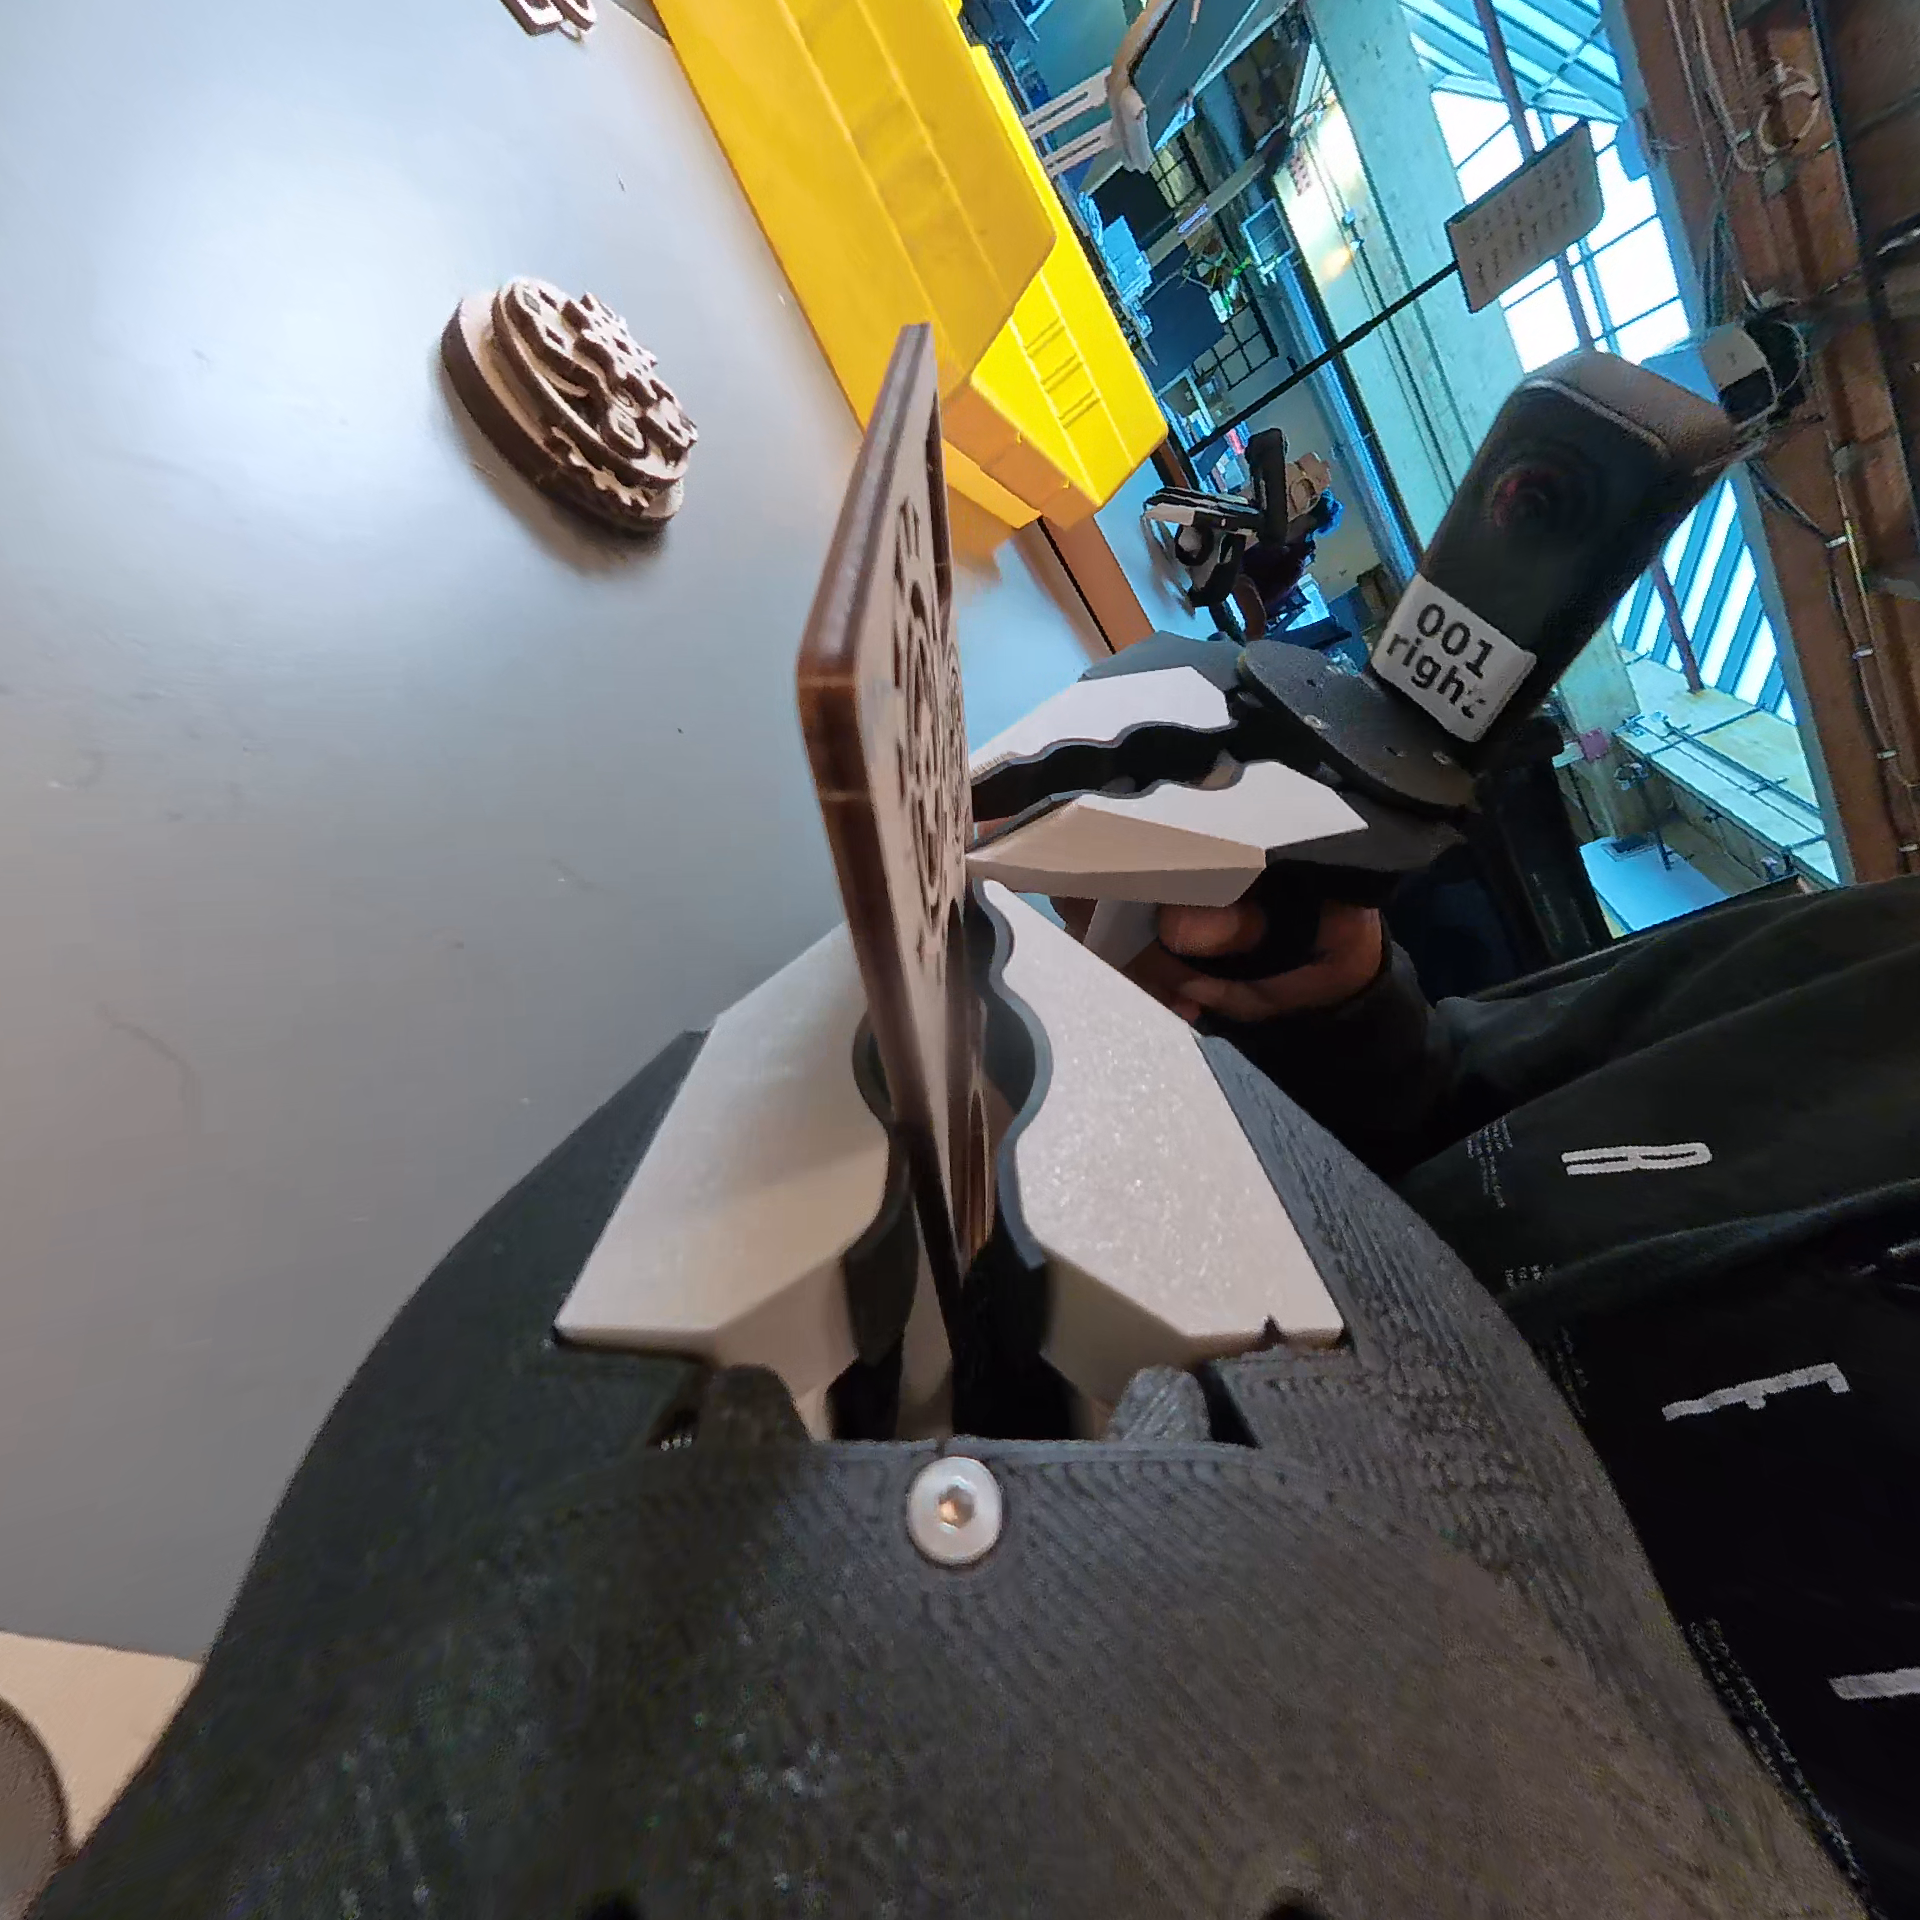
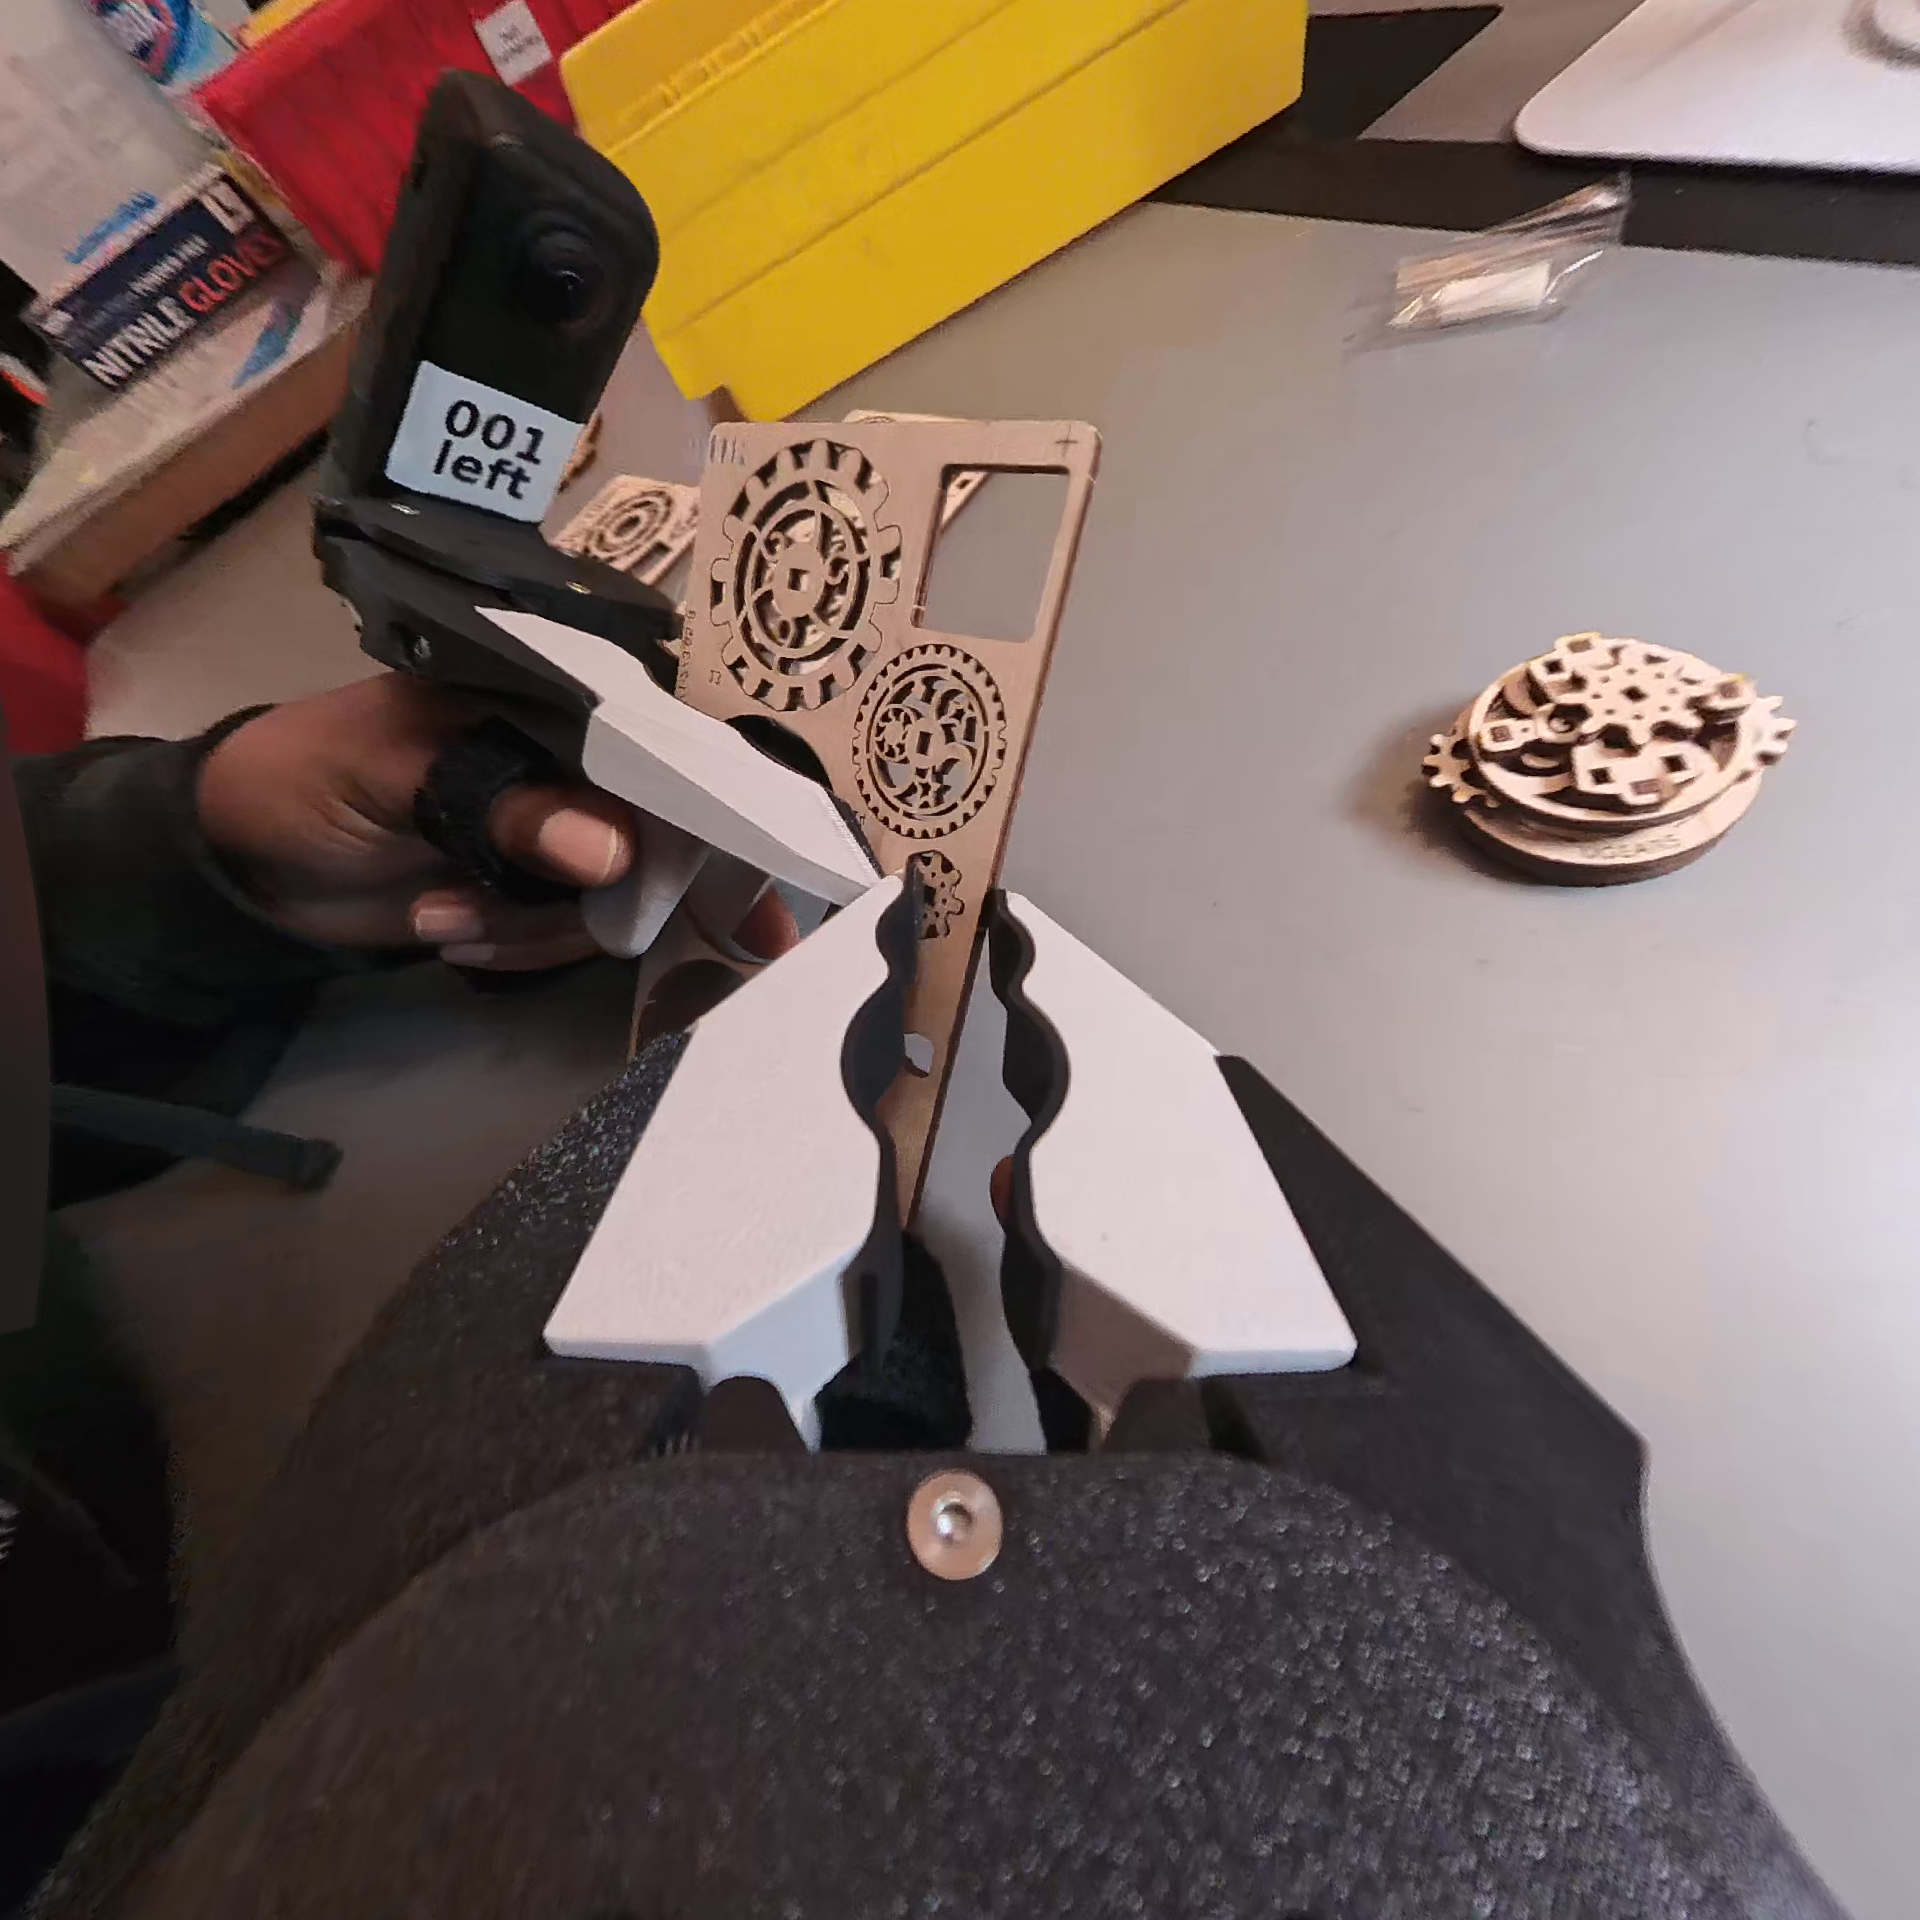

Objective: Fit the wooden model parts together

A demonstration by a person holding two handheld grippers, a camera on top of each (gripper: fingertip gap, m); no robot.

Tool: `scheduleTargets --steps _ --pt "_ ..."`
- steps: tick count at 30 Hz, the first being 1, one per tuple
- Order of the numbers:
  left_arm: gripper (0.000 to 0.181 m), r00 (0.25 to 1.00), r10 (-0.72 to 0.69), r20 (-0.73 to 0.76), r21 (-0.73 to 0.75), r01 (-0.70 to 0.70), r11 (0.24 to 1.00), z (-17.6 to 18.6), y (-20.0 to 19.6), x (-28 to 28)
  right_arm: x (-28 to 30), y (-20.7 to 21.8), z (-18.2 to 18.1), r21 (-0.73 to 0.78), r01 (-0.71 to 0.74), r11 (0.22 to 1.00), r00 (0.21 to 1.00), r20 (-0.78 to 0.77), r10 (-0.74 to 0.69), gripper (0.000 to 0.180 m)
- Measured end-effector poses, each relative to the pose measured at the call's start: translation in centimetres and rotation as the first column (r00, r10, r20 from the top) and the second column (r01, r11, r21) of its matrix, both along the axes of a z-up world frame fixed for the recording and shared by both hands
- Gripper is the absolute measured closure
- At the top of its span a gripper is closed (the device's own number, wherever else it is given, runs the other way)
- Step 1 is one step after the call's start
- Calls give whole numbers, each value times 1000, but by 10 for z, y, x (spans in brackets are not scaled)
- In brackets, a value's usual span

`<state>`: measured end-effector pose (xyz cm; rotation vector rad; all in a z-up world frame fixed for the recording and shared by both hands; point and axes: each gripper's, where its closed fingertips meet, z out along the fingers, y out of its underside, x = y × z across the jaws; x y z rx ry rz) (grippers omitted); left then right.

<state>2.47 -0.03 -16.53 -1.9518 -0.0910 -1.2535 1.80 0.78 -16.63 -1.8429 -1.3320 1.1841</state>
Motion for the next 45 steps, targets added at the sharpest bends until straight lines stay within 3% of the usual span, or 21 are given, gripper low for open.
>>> scheduleTargets --steps 5,10,14,27,37,40,42,45 --pt "177 1000 11 -5 0 -11 1000 0 1 -1 -1 2 0 21 22 1000 1000 -5 -22 170" --pt "179 1000 -20 11 59 20 998 9 -2 3 3 -2 8 -216 -104 971 990 -117 80 172" --pt "179 999 -38 22 94 36 995 15 -6 7 6 -7 15 -319 -195 928 973 -186 140 173" --pt "177 1000 3 -16 90 -1 996 12 -3 0 1 -4 11 -37 -40 999 997 -69 38 173" --pt "177 999 41 -21 96 -39 995 12 0 -5 -3 1 12 219 32 975 999 -11 -30 172" --pt "177 999 35 -18 109 -33 994 14 0 -5 -3 1 13 167 25 986 999 -35 -19 172" --pt "178 1000 16 16 118 -18 993 18 -1 -5 -4 -1 18 -11 -9 1000 994 -109 8 172" --pt "179 999 11 34 143 -15 990 24 -1 -6 -5 0 23 -56 -43 997 987 -160 34 172"
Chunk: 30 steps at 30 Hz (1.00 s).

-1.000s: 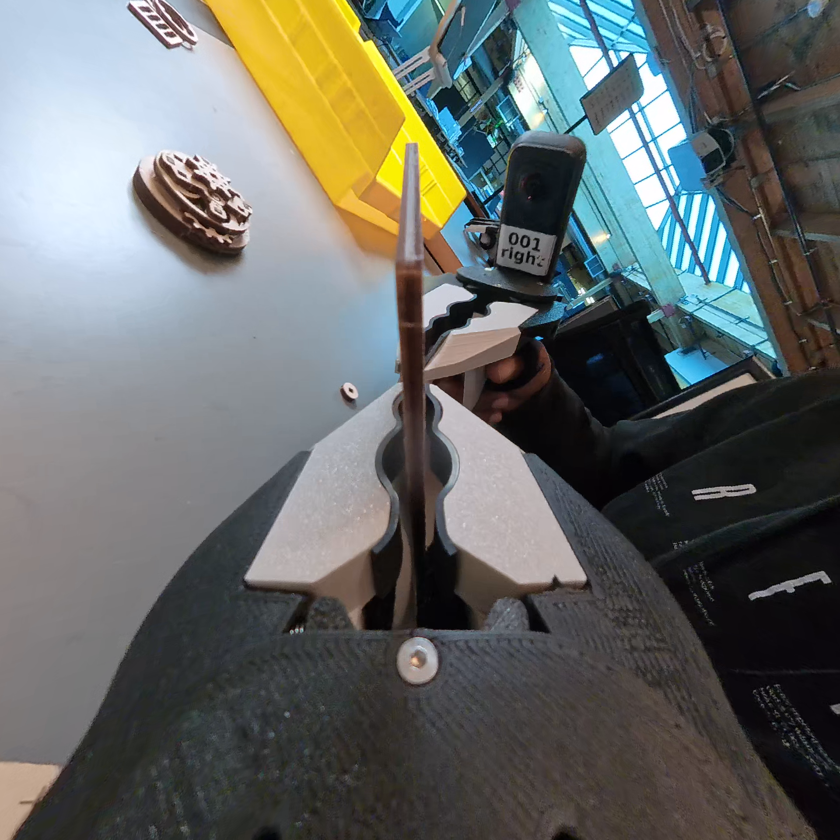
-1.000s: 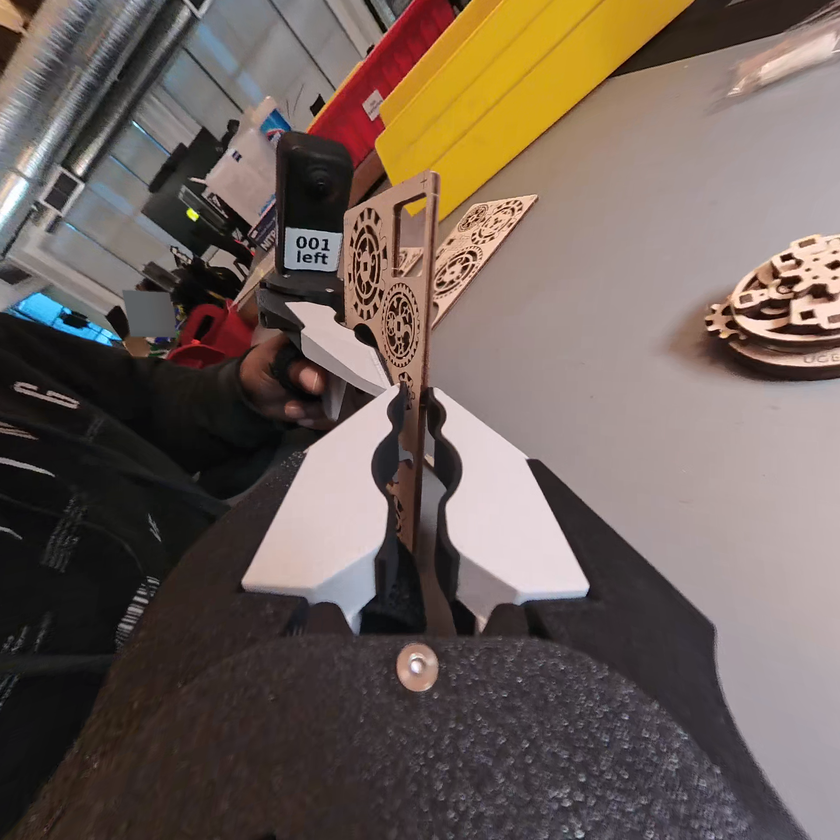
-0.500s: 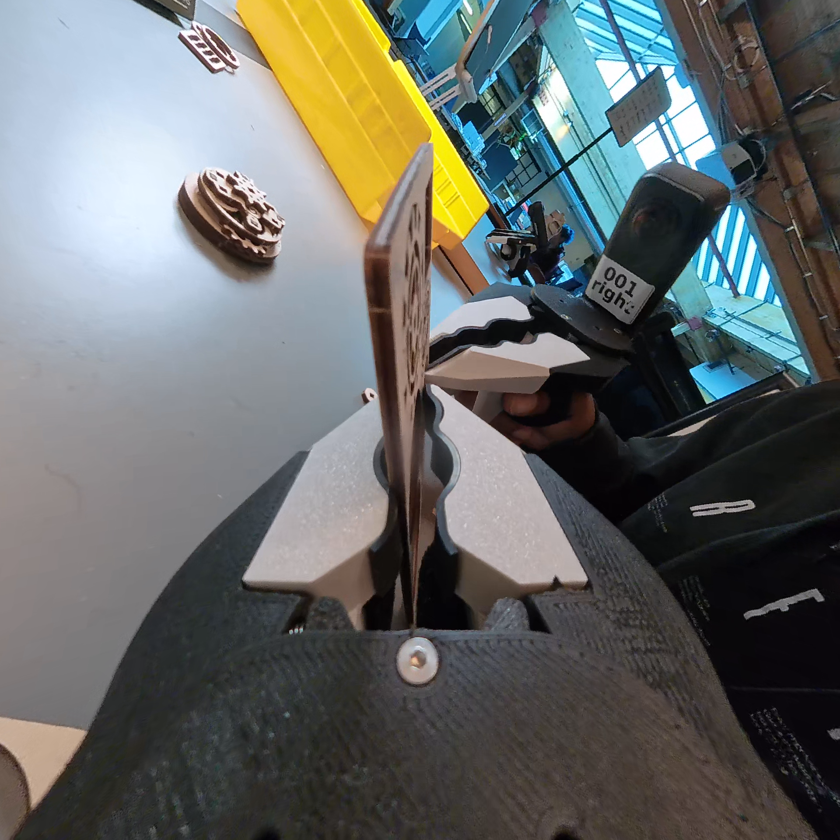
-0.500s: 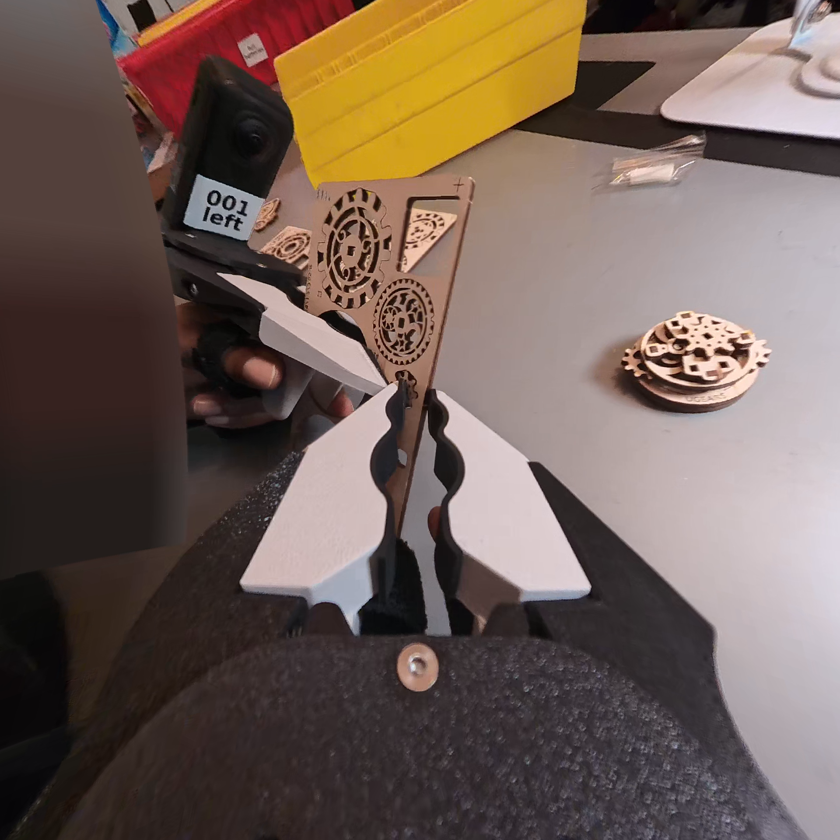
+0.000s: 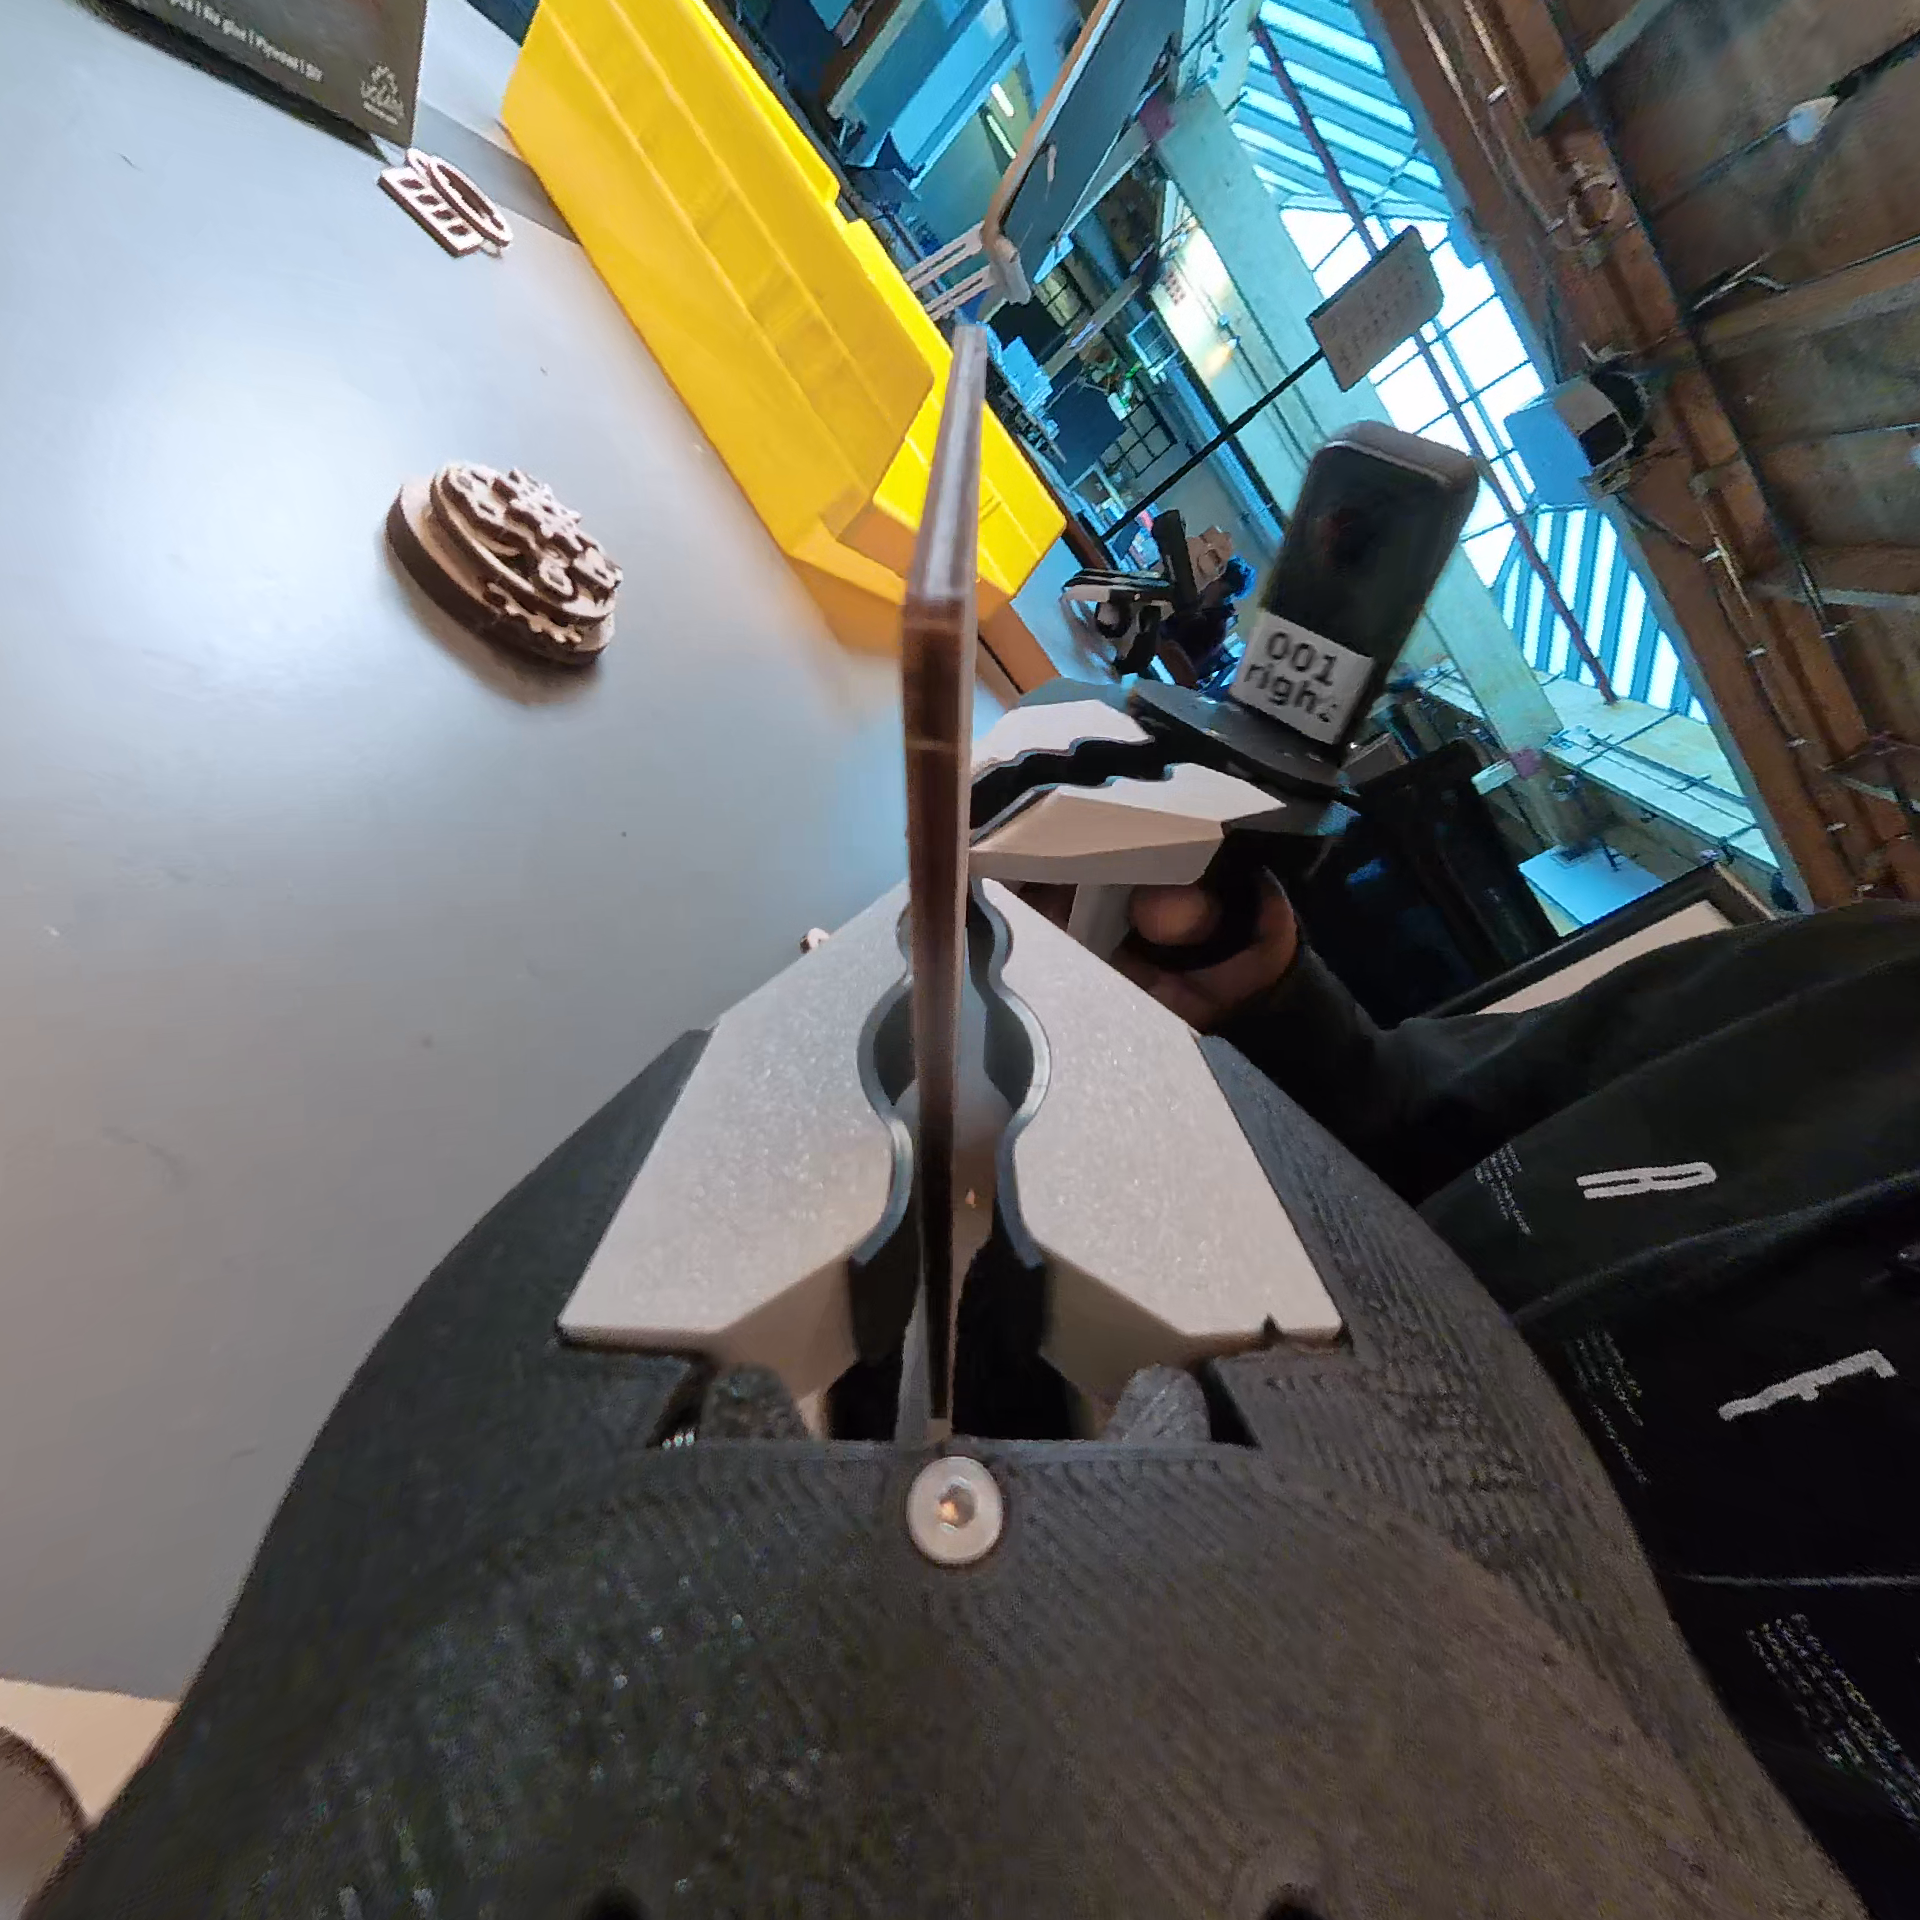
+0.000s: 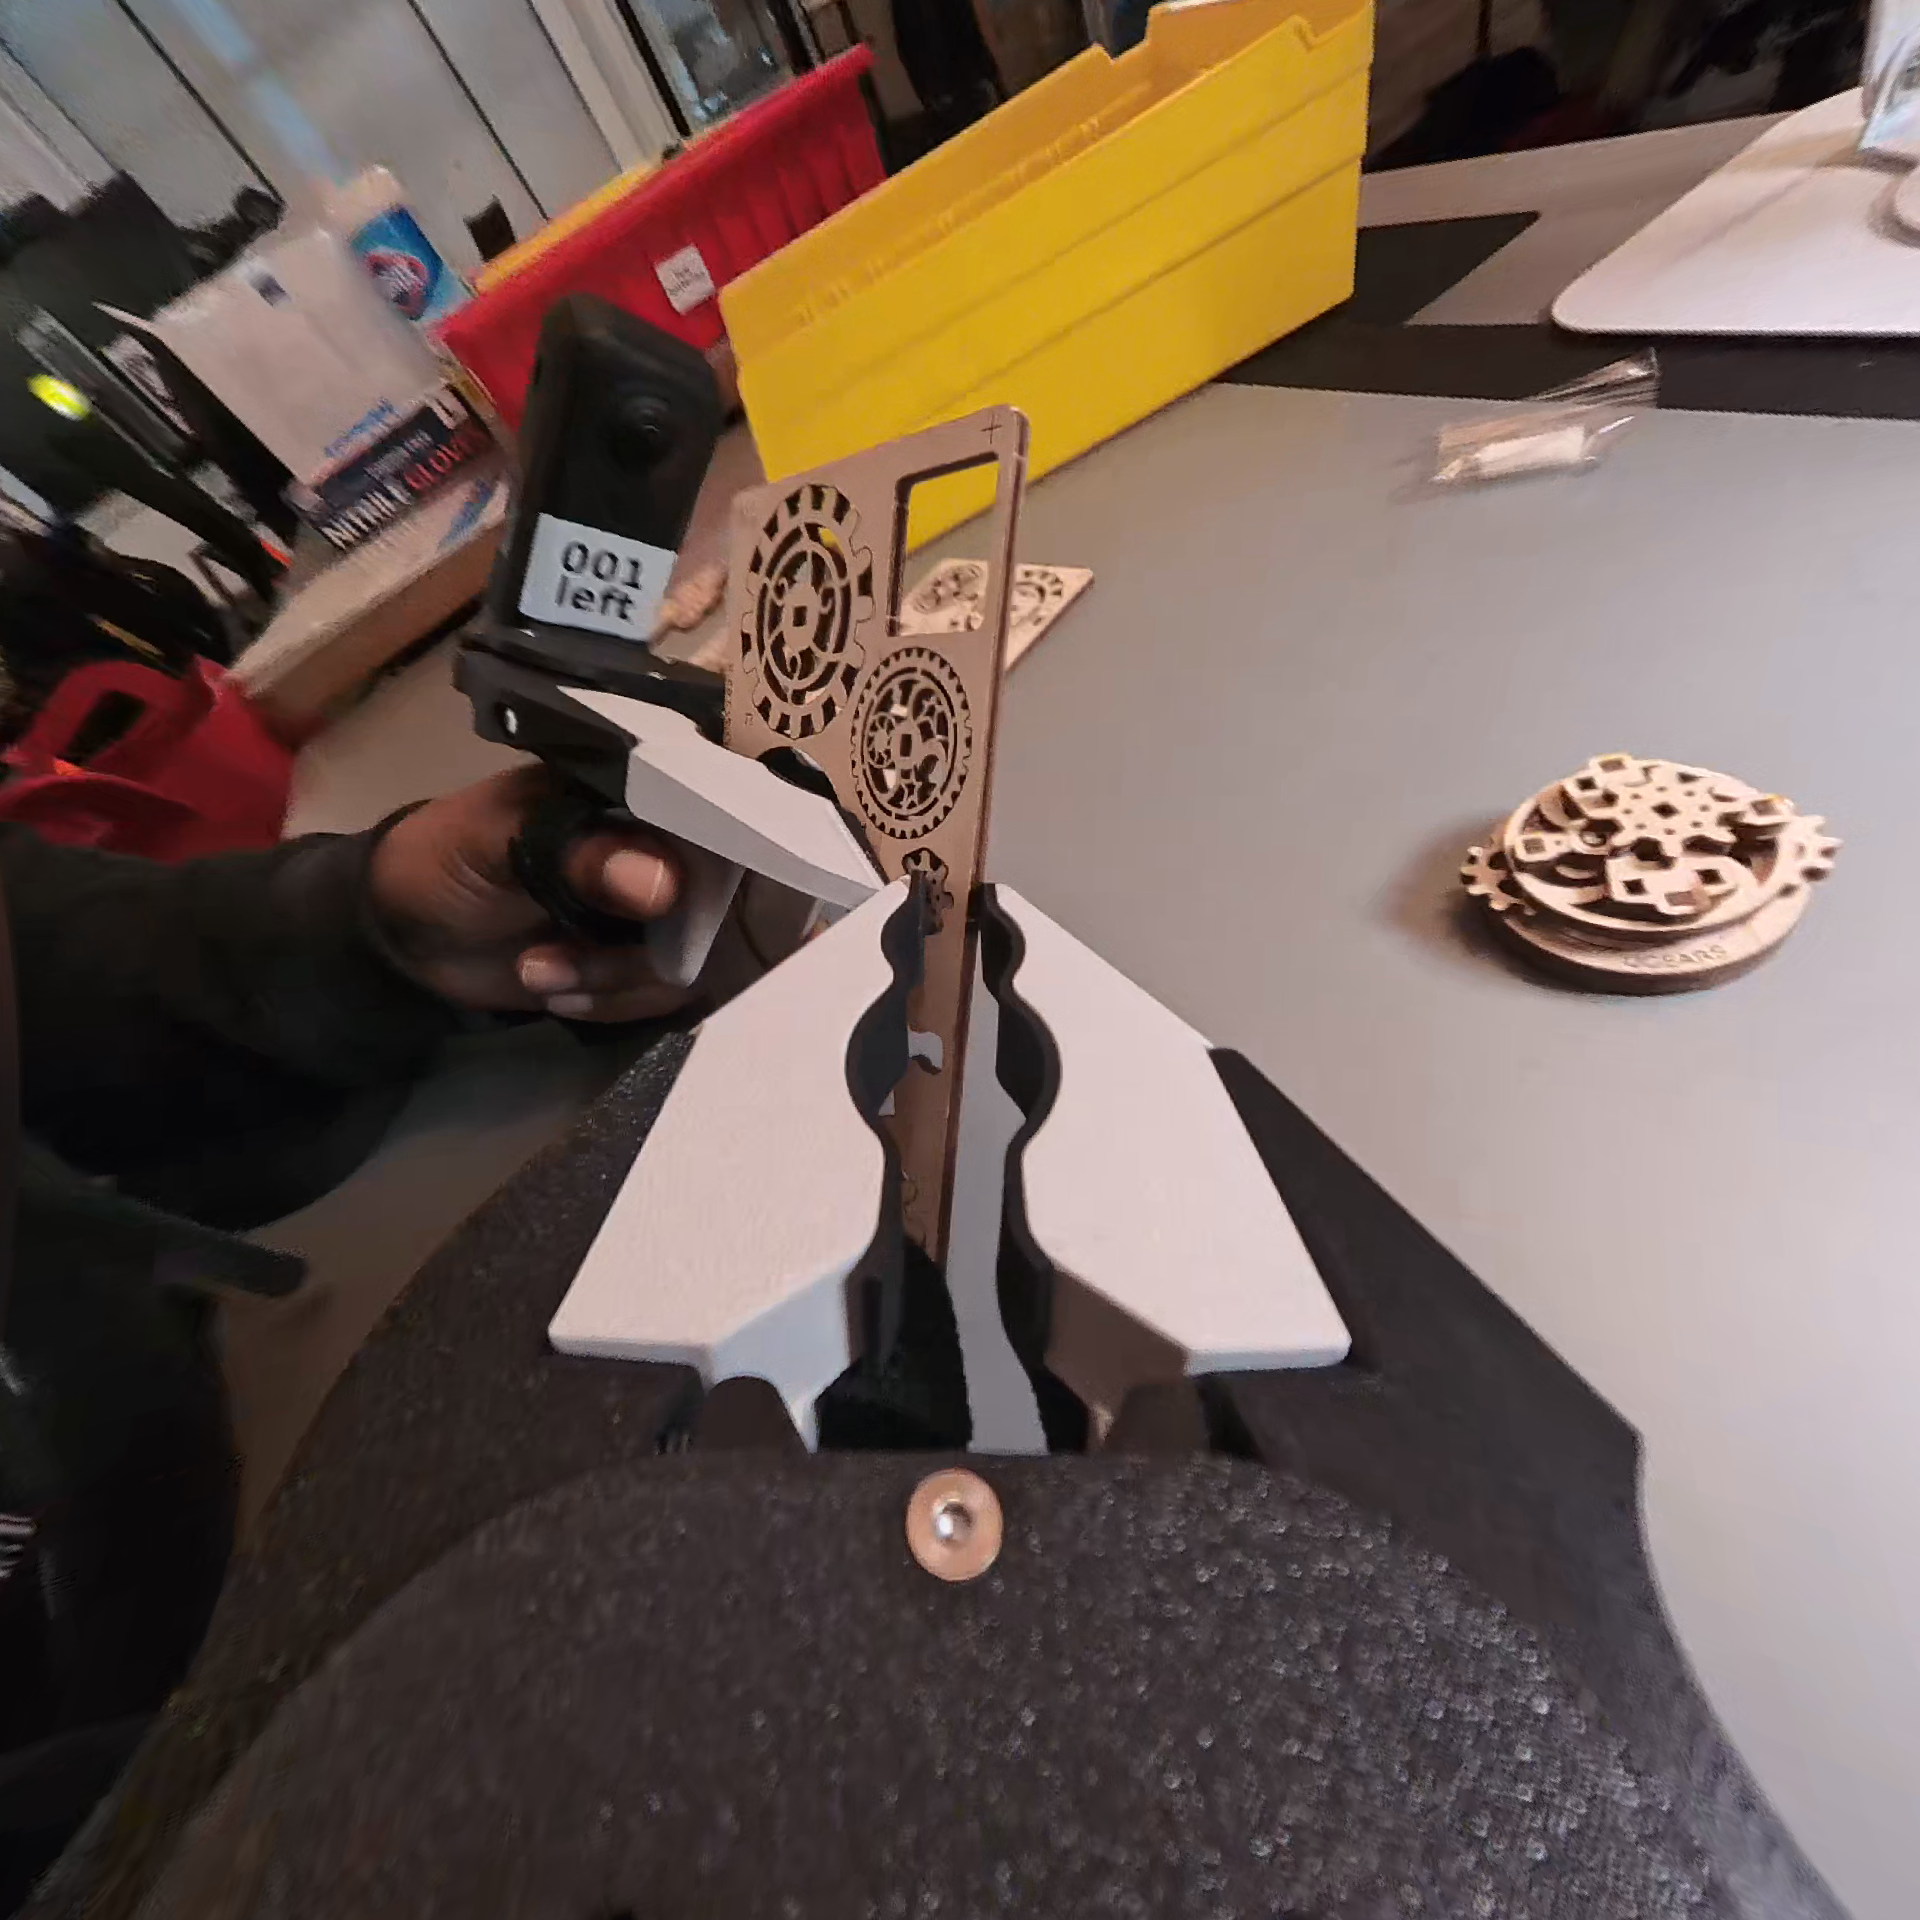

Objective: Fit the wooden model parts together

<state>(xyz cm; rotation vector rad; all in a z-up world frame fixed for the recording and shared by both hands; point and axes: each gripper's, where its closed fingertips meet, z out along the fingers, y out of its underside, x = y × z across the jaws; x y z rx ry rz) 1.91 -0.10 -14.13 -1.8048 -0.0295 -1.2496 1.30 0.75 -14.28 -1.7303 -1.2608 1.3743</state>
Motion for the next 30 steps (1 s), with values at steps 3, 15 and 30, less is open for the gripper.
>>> scheduleTargets --steps 3,15,30 --pt "179 1000 -11 -3 48 11 999 9 -2 2 1 -3 10 -183 -56 982 996 -78 42 173" --pt "178 992 27 -123 152 -8 988 26 -7 9 7 -7 29 -68 15 998 996 -91 -21 174" --pt "179 995 -81 -54 178 89 980 36 -18 24 22 -19 31 -294 -247 923 963 -178 202 162"
